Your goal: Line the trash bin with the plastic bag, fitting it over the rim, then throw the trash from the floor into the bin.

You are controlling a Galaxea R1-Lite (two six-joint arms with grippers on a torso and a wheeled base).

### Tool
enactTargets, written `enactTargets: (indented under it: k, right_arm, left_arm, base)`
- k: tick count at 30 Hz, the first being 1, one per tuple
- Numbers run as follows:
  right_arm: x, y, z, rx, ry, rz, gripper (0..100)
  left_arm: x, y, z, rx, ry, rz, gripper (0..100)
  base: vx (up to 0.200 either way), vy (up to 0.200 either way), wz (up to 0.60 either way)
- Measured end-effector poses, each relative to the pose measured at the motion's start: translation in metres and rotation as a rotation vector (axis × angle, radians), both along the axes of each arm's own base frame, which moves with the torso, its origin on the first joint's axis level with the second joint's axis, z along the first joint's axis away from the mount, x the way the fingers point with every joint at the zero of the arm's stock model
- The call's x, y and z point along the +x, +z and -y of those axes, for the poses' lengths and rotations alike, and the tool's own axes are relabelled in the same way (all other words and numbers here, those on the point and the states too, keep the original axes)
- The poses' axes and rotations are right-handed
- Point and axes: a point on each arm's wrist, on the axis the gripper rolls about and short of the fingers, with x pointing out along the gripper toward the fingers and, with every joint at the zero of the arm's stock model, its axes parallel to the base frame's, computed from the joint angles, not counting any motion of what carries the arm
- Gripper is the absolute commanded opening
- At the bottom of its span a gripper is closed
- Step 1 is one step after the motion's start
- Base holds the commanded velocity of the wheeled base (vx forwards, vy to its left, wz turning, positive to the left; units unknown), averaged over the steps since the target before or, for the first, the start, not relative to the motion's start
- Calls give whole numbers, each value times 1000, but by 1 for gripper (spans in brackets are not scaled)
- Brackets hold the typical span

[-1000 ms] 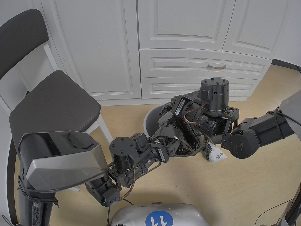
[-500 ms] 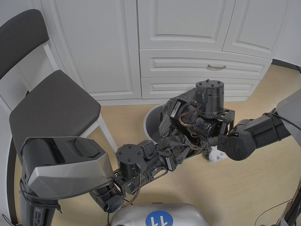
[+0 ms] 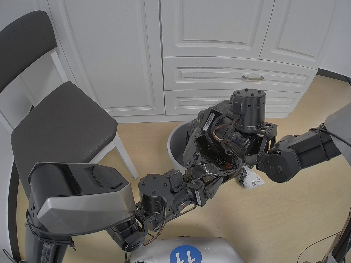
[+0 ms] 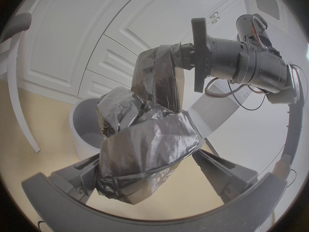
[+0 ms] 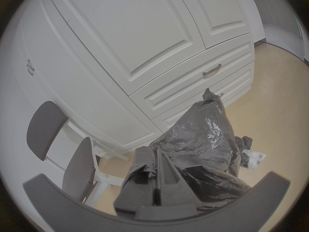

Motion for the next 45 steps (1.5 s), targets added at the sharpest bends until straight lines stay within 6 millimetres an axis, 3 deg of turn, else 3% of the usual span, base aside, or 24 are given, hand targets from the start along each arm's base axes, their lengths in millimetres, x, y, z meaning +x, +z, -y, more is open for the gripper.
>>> enactTargets:
  k: [12, 36, 45]
  right_arm:
    - [-1, 0, -3, 4, 4, -2, 0]
    - [-22, -14, -44, 4, -3, -18, 0]
    - [-20, -12, -52, 17, -50, -3, 0]
  left_arm:
    - [0, -1, 1, 3, -1, 2, 100]
    - [19, 23, 14, -143, 94, 38, 100]
    - [6, 25, 30, -144, 138, 61, 100]
  base:
    - [0, 0, 0]
    - [0, 0, 0]
    - [0, 0, 0]
